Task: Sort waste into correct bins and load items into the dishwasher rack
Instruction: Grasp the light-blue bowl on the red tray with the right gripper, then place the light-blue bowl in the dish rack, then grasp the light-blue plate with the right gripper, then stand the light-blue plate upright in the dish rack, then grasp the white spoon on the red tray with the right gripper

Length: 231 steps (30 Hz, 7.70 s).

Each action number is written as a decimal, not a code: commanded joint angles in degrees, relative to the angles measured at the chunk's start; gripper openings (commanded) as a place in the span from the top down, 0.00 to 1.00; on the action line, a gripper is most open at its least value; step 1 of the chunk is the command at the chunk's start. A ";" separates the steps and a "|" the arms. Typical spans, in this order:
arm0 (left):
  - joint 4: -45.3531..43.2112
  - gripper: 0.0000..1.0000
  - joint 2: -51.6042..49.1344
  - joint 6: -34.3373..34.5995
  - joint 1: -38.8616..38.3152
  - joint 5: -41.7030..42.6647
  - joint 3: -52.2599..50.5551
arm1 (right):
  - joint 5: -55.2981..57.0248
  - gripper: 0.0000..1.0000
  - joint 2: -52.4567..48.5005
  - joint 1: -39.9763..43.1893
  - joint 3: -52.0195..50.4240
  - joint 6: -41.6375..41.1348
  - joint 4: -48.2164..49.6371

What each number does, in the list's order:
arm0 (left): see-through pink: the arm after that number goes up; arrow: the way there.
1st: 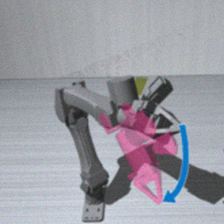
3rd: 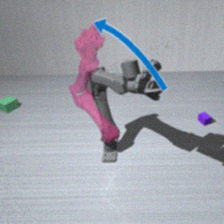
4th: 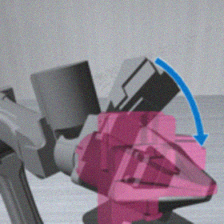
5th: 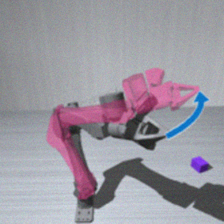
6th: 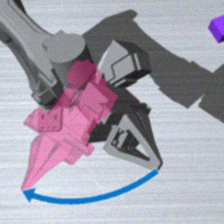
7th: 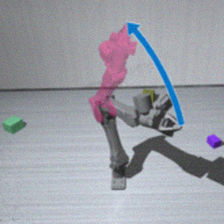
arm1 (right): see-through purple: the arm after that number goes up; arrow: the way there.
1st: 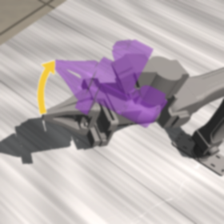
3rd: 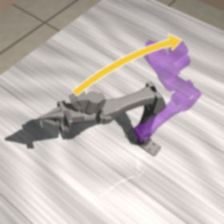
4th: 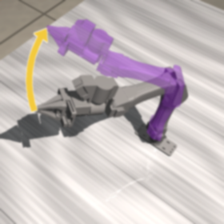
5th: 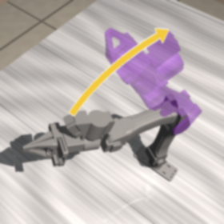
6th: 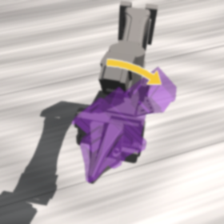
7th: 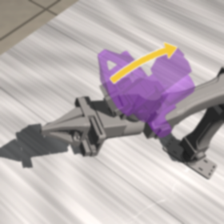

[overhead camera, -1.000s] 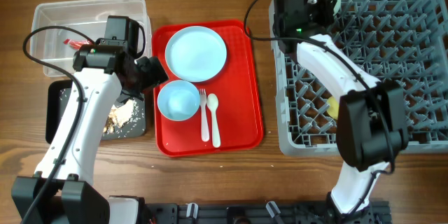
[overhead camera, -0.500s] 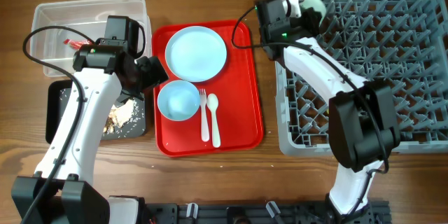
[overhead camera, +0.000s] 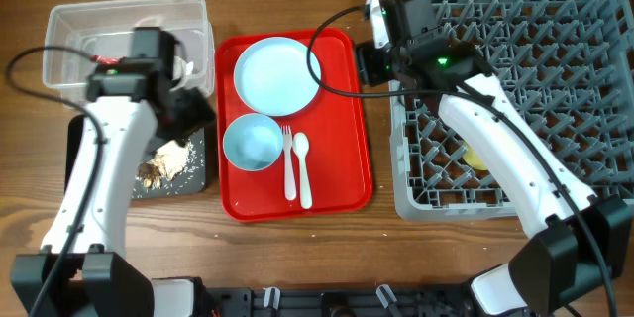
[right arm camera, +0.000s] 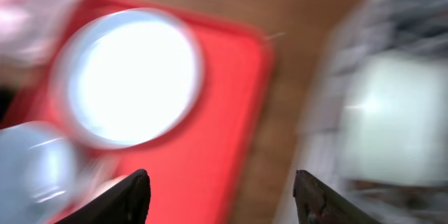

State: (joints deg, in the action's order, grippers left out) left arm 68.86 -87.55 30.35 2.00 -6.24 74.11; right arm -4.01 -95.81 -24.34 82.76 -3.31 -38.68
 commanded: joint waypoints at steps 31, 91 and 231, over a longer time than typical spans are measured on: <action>0.00 0.00 1.53 0.55 14.99 10.34 0.00 | 19.08 0.95 0.85 -7.50 1.05 -17.11 1.05; -4.28 0.00 1.53 -4.46 1.49 15.47 0.00 | -0.52 0.29 3.72 12.61 0.76 1.09 3.17; 0.15 0.00 1.53 0.13 2.99 5.31 0.00 | 4.13 0.92 -15.58 -17.94 -10.01 -38.42 2.32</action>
State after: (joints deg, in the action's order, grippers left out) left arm 69.08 -87.24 29.50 4.73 -0.16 74.11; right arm 1.85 -112.25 -42.44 72.84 -44.86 -35.75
